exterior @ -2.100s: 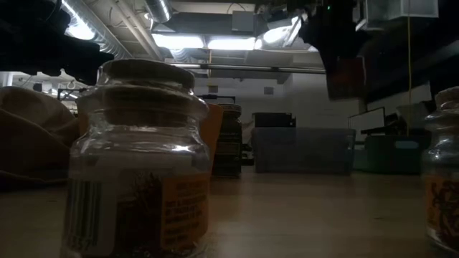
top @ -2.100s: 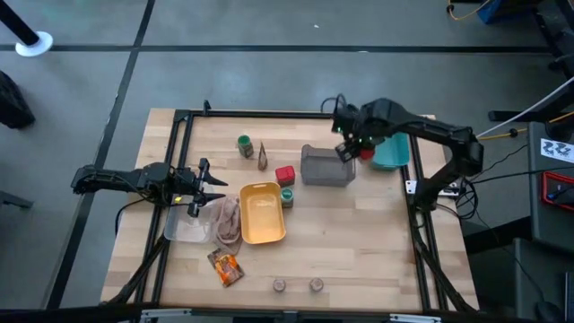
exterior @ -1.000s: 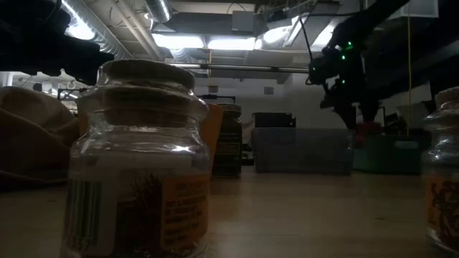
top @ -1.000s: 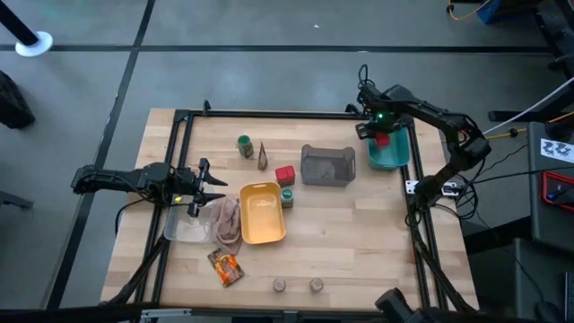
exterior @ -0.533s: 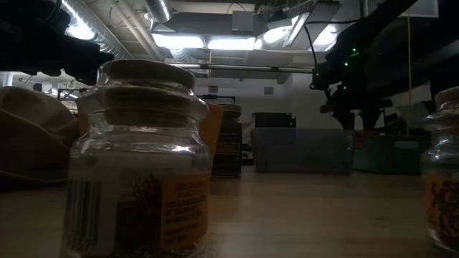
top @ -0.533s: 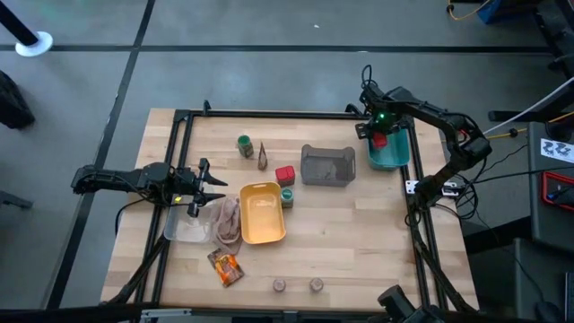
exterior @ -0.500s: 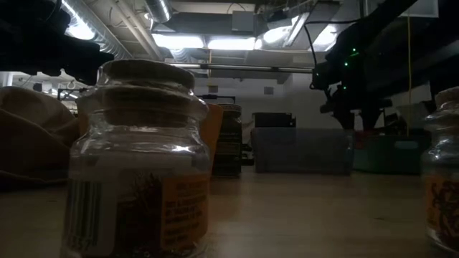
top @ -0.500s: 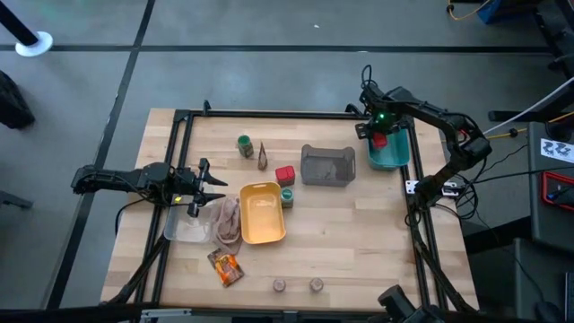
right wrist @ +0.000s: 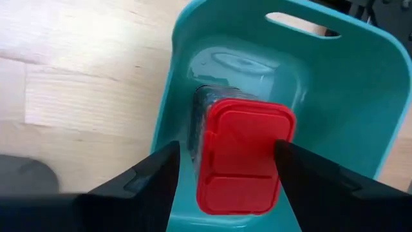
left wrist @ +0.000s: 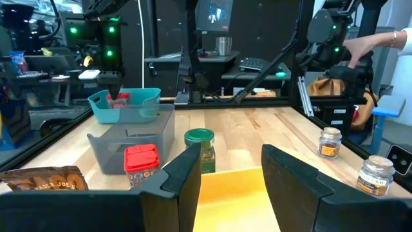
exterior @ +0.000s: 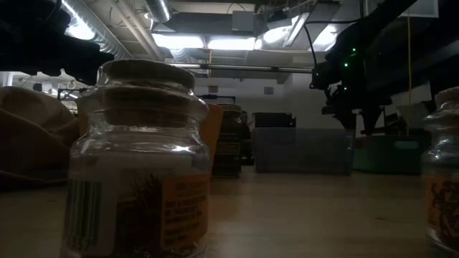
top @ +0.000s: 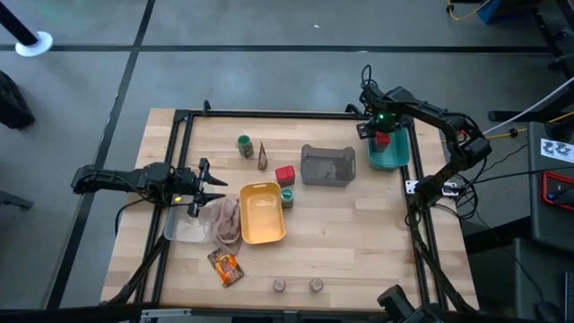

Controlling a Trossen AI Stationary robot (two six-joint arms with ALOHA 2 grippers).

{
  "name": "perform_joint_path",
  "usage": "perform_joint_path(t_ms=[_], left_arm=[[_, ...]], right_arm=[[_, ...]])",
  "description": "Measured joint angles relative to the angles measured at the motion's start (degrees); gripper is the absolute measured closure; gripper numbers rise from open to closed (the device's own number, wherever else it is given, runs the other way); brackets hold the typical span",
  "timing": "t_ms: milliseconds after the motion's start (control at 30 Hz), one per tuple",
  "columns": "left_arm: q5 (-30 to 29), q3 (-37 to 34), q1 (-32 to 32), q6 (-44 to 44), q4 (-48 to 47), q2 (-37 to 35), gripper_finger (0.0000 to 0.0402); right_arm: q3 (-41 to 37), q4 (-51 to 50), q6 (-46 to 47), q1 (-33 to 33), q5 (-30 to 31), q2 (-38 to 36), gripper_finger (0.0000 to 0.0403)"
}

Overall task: Sort spices by type
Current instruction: Put the top green seasoning bottle into the yellow bin

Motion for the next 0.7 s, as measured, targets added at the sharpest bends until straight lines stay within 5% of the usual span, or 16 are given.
perform_joint_path(t_ms=[467,700], left_arm=[[0.00,0.01,0.00,0.01,0.01,-0.01,0.0254],[0.00,0.01,0.00,0.05,0.01,-0.01,0.0254]], right_arm=[[10.34,-12.21,0.00,0.37,-2.82,0.00,0.0150],[14.64,-11.67,-2.25,6.49,-4.80,-0.02,0.0150]])
